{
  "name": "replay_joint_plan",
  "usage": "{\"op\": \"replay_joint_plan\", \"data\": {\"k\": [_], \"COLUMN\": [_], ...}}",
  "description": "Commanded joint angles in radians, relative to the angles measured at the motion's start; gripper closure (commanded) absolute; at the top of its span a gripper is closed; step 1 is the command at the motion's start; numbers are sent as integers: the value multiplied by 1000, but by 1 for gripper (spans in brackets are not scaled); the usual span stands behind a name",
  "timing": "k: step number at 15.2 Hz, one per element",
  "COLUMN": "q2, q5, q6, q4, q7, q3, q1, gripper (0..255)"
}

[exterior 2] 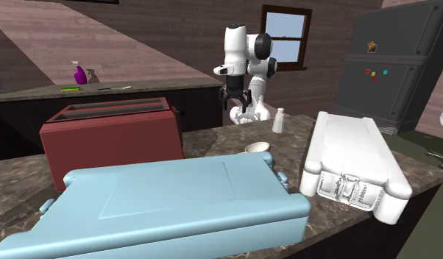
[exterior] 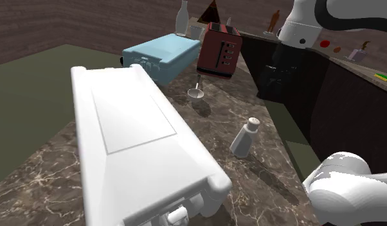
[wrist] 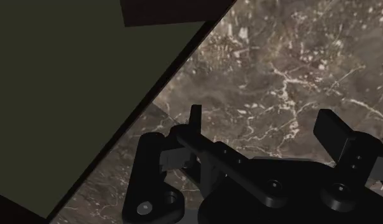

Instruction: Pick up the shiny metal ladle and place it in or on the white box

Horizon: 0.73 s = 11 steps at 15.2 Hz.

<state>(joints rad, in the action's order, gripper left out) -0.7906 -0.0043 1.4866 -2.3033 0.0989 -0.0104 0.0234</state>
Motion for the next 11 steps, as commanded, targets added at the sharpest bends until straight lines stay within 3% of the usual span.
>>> {"op": "replay_joint_plan", "data": {"k": [1, 11], "q2": [0, 312], "q5": [0, 119], "q6": [0, 193], "q4": [0, 159], "q7": [0, 392], "q3": [0, 140], "q1": [0, -59], "gripper": [0, 0]}}
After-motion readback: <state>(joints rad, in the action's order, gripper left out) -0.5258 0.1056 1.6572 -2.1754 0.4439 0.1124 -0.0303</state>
